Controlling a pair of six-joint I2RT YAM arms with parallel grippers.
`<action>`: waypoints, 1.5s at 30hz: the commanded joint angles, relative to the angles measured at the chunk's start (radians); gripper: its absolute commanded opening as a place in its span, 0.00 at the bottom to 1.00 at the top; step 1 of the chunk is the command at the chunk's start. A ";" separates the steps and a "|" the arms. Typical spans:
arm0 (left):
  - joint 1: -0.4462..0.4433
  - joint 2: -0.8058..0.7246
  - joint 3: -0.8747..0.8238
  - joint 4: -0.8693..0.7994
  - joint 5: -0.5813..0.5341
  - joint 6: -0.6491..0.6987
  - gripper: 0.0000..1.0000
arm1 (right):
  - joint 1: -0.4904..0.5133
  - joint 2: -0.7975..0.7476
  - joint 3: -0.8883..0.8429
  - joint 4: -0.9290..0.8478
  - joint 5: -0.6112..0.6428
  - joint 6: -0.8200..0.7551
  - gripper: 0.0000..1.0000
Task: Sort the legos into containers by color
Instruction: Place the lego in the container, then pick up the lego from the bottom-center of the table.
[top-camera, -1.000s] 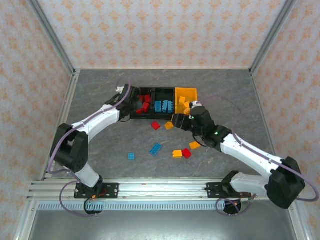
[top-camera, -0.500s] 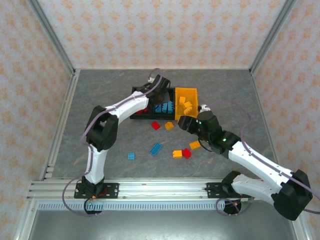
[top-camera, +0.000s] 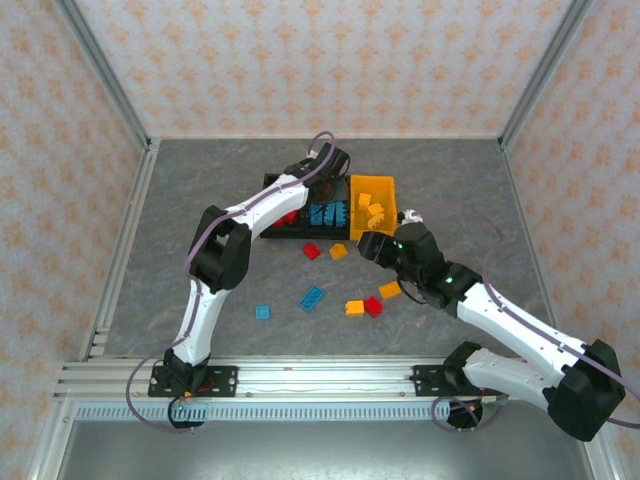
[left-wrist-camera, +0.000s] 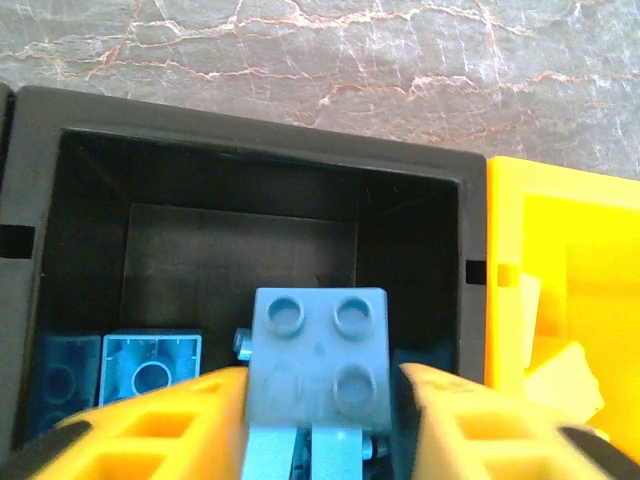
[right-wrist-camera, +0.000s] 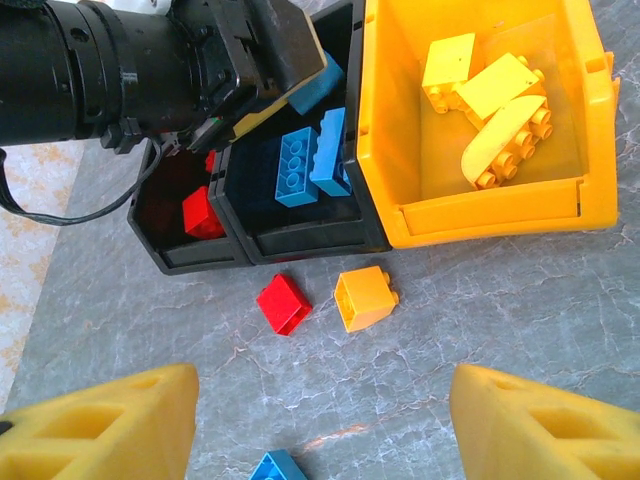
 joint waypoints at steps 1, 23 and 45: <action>-0.010 0.005 0.040 -0.045 0.000 0.011 0.53 | -0.006 -0.010 0.030 -0.025 0.035 -0.019 0.67; -0.013 -0.671 -0.712 0.217 0.210 0.117 0.59 | -0.016 0.105 0.152 -0.344 0.115 0.145 0.74; -0.015 -0.856 -1.080 0.366 0.299 0.069 0.59 | -0.034 0.342 0.002 -0.338 0.043 0.526 0.82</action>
